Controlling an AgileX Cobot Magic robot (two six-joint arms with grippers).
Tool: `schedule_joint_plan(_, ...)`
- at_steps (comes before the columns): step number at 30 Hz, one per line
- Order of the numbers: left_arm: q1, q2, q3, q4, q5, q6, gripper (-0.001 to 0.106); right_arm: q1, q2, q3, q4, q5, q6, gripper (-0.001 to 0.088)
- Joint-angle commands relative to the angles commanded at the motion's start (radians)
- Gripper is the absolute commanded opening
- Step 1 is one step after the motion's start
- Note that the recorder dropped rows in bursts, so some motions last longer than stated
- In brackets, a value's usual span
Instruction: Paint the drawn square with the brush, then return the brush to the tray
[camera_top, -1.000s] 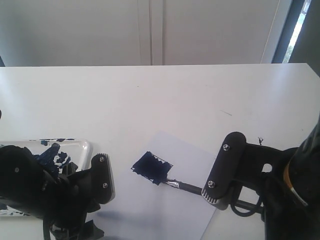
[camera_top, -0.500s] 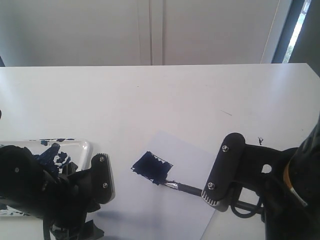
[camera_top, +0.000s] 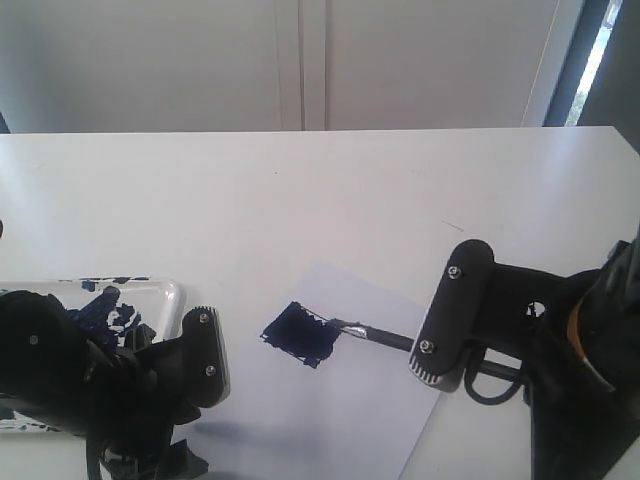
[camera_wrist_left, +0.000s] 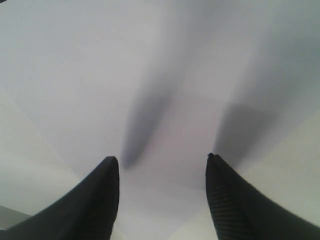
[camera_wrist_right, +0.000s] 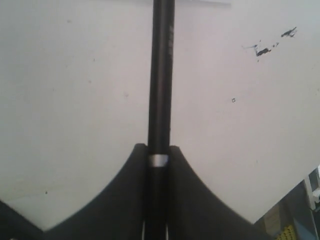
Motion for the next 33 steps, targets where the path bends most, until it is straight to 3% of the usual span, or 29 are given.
schedule_joint_plan(16, 0.000, 0.000, 0.000, 0.000, -0.002, 0.000, 0.056, 0.000, 0.110, 0.000, -0.050, -0.047, 0.019, 0.0000)
schedule_joint_plan(33, 0.000, 0.000, 0.000, 0.000, -0.002, 0.000, 0.056, 0.000, 0.117, 0.000, -0.059, -0.075, 0.023, 0.0000)
